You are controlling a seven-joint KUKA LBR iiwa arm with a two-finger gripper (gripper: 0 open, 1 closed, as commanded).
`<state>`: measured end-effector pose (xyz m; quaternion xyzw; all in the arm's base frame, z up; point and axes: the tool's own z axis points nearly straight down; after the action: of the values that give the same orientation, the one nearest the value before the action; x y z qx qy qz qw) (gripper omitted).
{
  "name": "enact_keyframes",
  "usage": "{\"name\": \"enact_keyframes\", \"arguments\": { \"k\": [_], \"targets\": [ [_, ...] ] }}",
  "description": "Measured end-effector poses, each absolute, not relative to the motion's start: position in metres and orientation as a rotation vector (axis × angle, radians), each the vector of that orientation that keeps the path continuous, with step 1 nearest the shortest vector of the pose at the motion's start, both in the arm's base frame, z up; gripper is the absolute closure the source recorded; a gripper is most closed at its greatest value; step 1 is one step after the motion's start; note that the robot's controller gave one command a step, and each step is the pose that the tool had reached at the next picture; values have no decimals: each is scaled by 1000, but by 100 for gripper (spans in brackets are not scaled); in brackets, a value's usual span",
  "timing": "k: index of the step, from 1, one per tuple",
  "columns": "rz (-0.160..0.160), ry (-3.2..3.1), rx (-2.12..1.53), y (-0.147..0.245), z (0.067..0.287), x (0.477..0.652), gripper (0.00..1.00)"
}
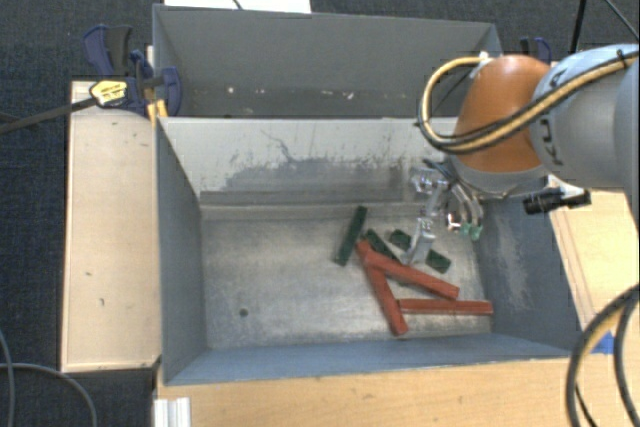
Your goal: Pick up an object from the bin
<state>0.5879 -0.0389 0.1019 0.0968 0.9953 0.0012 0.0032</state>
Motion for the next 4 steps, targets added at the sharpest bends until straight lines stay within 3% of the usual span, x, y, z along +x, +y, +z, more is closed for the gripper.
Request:
{"name": "enact_keyframes", "arguments": {
  "k": [1, 2, 3, 4],
  "targets": [
    [0, 3029, 828, -70, 101, 580, 0],
    [1, 2939, 1110, -67, 70, 578, 0],
    [0, 2942, 1098, -68, 71, 579, 0],
    [-1, 2944, 1094, -68, 71, 579, 100]
  ]
}}
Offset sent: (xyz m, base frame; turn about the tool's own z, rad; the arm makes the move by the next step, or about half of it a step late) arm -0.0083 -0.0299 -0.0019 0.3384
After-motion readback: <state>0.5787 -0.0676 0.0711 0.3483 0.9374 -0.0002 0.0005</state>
